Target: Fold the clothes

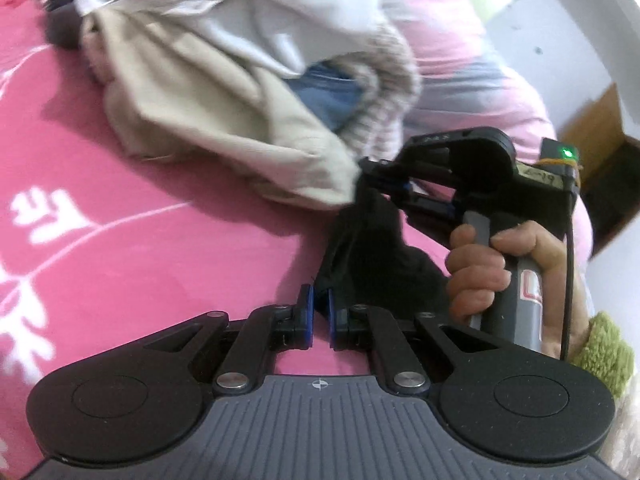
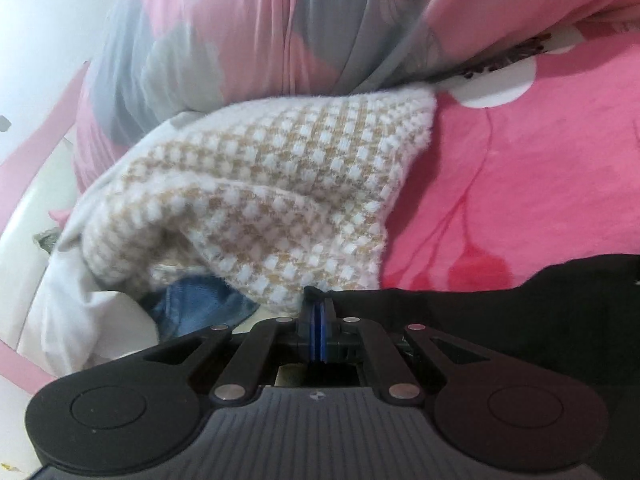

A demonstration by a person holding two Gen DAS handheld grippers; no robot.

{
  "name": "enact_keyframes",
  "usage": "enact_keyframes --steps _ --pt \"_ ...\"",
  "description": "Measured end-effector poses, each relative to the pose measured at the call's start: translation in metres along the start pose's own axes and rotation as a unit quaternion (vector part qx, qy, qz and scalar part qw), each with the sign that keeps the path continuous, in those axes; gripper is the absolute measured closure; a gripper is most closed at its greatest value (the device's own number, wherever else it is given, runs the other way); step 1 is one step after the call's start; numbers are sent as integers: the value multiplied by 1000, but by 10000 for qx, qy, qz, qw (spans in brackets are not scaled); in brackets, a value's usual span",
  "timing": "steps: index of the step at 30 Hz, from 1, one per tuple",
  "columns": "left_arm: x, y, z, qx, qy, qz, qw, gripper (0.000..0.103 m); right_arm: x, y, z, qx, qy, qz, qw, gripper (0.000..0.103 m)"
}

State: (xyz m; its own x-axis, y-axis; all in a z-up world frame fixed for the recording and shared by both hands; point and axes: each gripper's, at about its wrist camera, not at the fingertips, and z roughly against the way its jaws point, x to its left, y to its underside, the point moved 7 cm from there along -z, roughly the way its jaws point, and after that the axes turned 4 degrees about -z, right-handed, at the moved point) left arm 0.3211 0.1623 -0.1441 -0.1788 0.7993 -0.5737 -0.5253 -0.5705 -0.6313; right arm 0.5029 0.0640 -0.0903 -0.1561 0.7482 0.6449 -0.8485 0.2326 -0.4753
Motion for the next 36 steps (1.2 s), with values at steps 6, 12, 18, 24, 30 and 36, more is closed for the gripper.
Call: enact_keyframes --steps 6,12,18,24,30,36 --pt "18 -5 -2 31 -222 266 9994 103 -10 -2 16 -274 -40 -232 9993 101" --pt "19 -6 0 -61 -247 247 9994 103 -13 -4 14 -125 -256 -397 9988 99" --pt "13 -11 1 -249 -280 -32 9993 103 1 -13 11 -280 -40 259 9993 91" --pt "3 -8 -6 -158 -173 -392 9990 82 2 -33 39 -750 -27 594 9954 60" --pt "-3 -5 -18 -112 -368 -810 9960 81 -1 -31 104 -835 -188 770 9933 62" --pt "7 -6 -27 -24 -469 -580 9972 101 -4 60 142 -130 699 2709 9600 69"
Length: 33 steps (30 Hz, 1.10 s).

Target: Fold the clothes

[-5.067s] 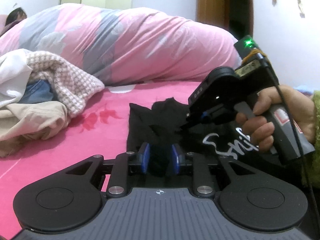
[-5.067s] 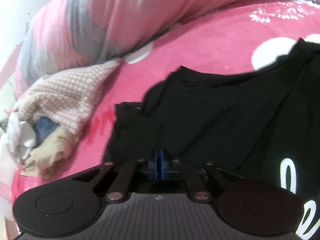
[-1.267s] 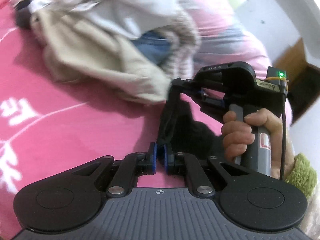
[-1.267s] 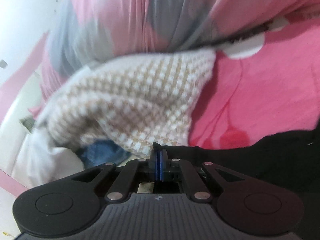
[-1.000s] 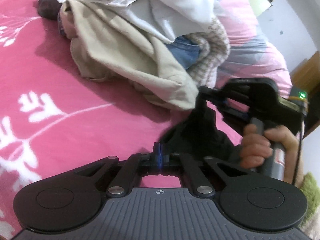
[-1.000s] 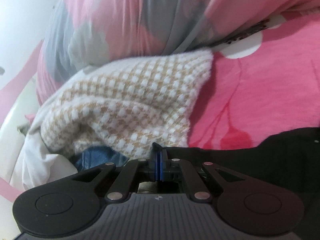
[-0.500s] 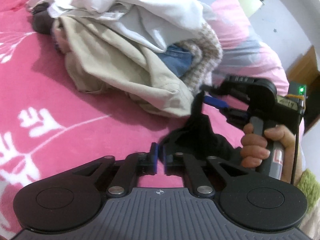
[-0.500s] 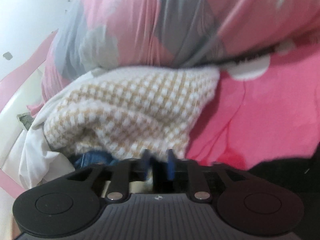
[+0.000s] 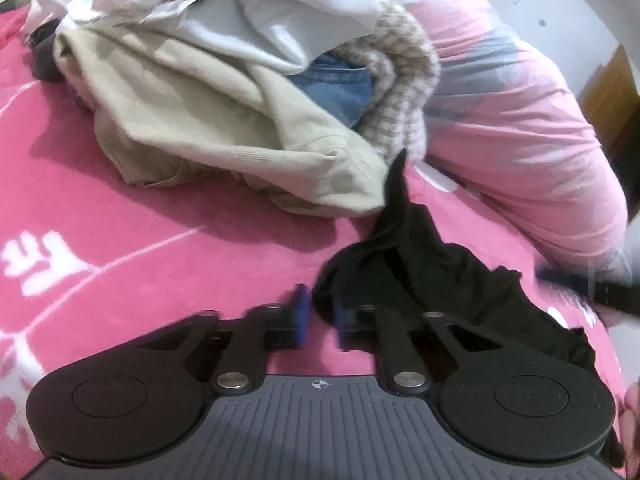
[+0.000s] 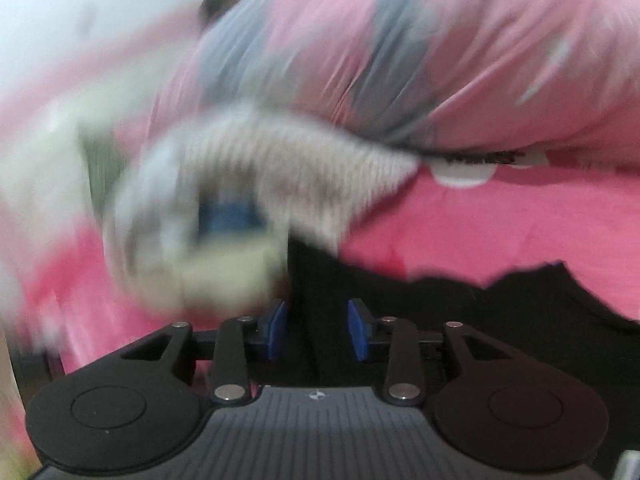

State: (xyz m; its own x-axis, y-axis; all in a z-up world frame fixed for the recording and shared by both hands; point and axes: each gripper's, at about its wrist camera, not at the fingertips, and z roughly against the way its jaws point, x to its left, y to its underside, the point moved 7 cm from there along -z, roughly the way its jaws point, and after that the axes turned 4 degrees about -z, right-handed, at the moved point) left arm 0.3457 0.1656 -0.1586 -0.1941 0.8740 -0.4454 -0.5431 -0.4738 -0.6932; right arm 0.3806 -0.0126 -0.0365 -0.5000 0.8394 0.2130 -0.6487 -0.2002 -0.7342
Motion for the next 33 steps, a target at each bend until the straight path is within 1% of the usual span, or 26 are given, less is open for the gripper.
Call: enact_keyframes --steps 1,2,3,4,5,7,9,12,14,17,20,23,25,27,29,31,33 --pt "2 0 -1 10 -17 68 10000 103 11 15 -1 53 205 518 9984 71" --pt "5 -2 2 -14 -24 141 9999 103 21 28 -2 104 363 953 9947 77" --pt "8 -3 6 -40 -31 214 9998 103 30 37 -3 150 420 1207 9917 81" --pt "12 -5 9 -66 -38 287 9996 103 38 45 -5 189 460 1418 9886 86" --pt "15 -7 13 -92 -45 360 9993 103 43 49 -7 200 461 1518 9871 89" --pt "20 -9 18 -95 -74 480 9988 103 47 50 -14 183 427 1557 9867 90" --pt "26 -6 17 54 -134 547 9984 103 45 43 -20 147 373 1438 9888 92" --pt "26 -4 16 120 -216 504 9984 103 36 24 -30 59 321 1088 9935 92" --pt "25 -3 16 131 -278 444 9985 103 27 9 -43 26 309 807 9963 92" --pt "23 -1 17 94 -384 305 9988 103 18 -8 -76 95 252 512 9983 93" --pt "24 0 17 79 -438 269 9986 103 18 -23 -122 277 87 207 9994 93" --pt "21 1 17 69 -480 194 9986 103 15 -34 -165 381 37 -90 9992 93" --pt "18 0 14 64 -509 135 9986 103 12 -40 -186 393 -97 -358 9985 93" --pt "18 -1 14 63 -528 97 9985 103 8 -42 -190 411 -218 -586 9972 93" --pt "18 -2 16 41 -571 82 9983 102 3 -41 -183 432 -317 -651 9964 93" --pt "19 -3 19 -7 -639 71 9979 101 -4 -41 -168 402 -395 -756 9955 91" --pt "22 -7 26 -226 -845 82 9961 102 -15 -41 -144 278 -392 -776 9958 90"
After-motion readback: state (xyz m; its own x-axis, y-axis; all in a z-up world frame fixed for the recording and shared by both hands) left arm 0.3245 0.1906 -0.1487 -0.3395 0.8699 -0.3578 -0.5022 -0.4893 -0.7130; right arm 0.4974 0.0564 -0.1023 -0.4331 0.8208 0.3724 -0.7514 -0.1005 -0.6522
